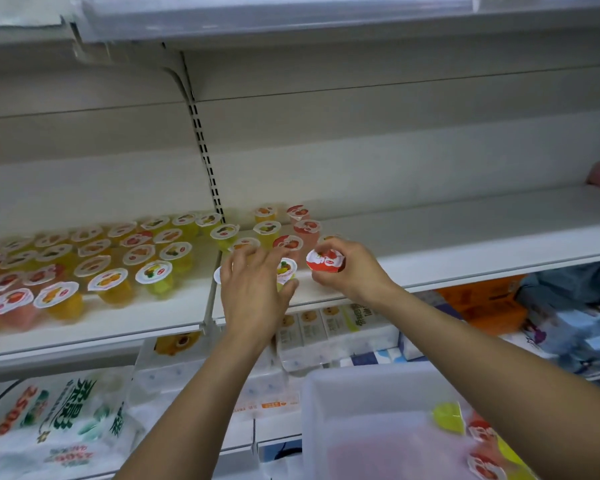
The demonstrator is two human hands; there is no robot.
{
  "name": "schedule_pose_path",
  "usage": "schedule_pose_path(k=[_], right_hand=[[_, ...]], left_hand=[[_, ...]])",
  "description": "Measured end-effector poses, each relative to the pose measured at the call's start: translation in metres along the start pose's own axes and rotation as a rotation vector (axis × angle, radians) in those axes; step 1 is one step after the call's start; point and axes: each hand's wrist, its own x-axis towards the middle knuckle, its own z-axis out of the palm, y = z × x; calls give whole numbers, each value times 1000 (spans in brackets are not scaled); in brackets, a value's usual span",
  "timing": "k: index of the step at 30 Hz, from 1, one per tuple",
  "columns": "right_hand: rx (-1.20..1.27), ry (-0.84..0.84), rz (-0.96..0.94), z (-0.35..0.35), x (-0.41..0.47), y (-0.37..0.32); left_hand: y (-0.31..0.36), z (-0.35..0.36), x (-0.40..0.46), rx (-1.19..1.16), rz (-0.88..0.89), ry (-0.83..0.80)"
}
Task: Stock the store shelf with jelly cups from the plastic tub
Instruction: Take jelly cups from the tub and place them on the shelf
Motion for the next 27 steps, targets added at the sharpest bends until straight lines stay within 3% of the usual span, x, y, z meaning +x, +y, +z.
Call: schedule_pose_path(k=[8,12,15,20,27], right_hand=[[-58,0,-42,15,6,8],[-179,-36,-61,10,-1,11],[-363,27,-115,-2,-17,12],[-462,102,-197,-27,-69,33],[-512,-102,-30,-38,-159,104]], left_hand=[[-13,9,12,111,64,-35],[-11,6,10,115,62,-127],[-2,1,-2,21,80,-106],[34,5,-46,-185,229,-15],[91,57,-126,-366,220,-311]])
